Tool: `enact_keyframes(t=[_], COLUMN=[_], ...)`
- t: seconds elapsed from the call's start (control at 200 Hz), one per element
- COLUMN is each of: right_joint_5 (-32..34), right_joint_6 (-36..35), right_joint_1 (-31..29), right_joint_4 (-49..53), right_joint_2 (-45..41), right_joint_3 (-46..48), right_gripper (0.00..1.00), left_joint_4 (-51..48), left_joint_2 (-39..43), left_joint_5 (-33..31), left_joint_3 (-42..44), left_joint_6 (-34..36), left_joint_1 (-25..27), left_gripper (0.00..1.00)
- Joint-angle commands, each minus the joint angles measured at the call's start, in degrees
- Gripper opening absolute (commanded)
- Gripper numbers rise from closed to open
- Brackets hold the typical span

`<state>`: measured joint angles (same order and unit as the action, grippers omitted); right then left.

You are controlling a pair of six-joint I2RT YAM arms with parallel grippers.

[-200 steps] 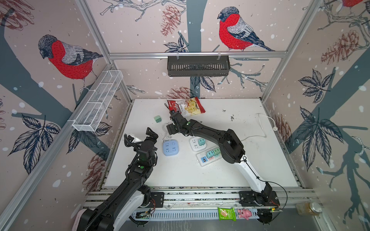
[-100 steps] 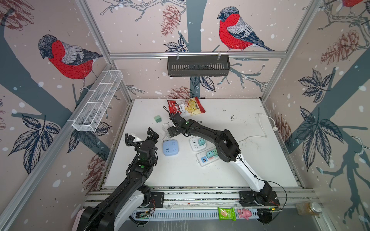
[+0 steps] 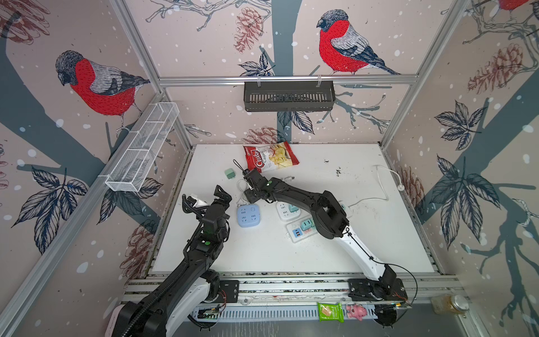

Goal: Insert the plug
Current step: 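Lower the right gripper and close it on the pink adapter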

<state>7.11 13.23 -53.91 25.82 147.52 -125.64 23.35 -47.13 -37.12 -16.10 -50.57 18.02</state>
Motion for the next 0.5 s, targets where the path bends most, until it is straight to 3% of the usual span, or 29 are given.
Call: enact_keyframes(t=[0.0,0.255,0.496], right_joint_5=[1.3,2.48,2.33], right_joint_6=[-0.59,-0.15,0.84], right_joint_1=[-0.11,-0.09,-0.04], right_joint_4=[0.09,0.1,0.99], right_joint_2=[0.81,1.0,-0.83], right_joint_3=[0.14,0.11,0.22], right_gripper=[0.65,0.42,0.31], left_joint_4=[1.04,0.67,0.18], left_joint_2=[0.13,-0.09,-0.33], left_joint_5=[0.0,0.12,1.95], left_joint_3=[-0.31,-0.67,-1.61], left_joint_6=[-0.23,-0.14,1.59], left_joint_1=[-0.13,-0.18,-0.12], left_gripper=[0.97,0.97,0.97])
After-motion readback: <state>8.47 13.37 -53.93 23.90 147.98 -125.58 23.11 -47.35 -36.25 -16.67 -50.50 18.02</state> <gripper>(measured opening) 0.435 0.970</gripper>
